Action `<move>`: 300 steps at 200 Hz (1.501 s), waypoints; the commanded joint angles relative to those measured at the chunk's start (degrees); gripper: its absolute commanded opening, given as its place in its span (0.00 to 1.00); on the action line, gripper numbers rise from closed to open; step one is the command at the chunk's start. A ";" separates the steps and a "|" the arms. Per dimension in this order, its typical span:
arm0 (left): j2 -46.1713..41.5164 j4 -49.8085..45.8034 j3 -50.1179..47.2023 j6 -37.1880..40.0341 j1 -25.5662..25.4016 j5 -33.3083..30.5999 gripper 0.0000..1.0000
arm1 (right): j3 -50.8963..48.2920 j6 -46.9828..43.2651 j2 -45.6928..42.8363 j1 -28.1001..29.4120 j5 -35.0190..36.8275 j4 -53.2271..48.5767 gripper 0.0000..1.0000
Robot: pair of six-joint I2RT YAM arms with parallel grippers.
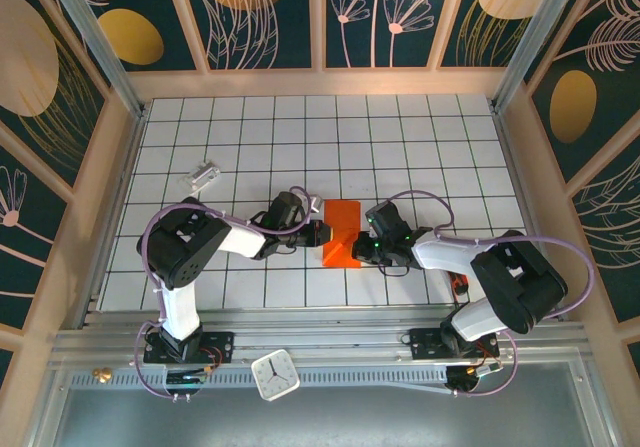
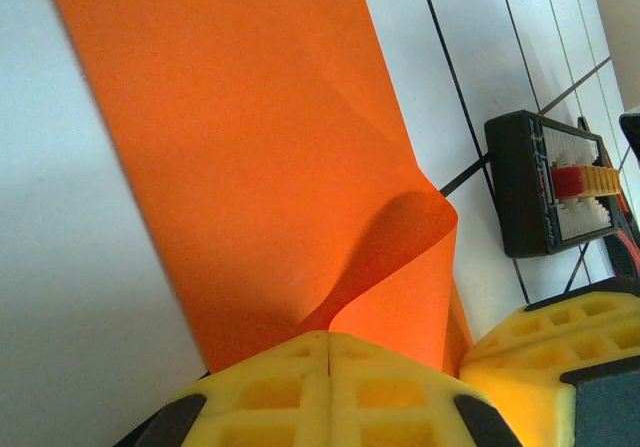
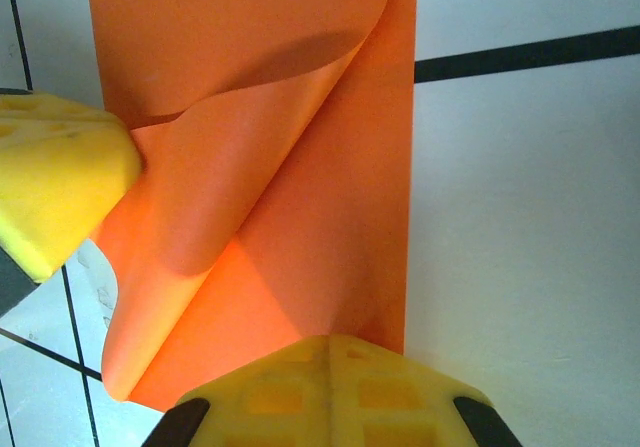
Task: Fold a paper plane with a square sheet of paper (pick it up from the middle)
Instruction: Fold the triangle a second time at the center of the table.
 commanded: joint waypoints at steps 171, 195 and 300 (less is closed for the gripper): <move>2.61 -7.94 -1.20 2.36 0.29 -5.19 0.00 | 4.32 -2.33 -0.70 0.59 2.19 -6.02 0.13; 2.80 -7.83 -1.61 2.50 0.29 -5.35 0.00 | 5.38 -2.38 -2.68 0.59 1.48 -5.78 0.16; 4.48 -8.35 -0.08 2.39 0.29 -3.79 0.00 | 1.02 2.94 -3.53 7.35 -3.12 8.14 0.08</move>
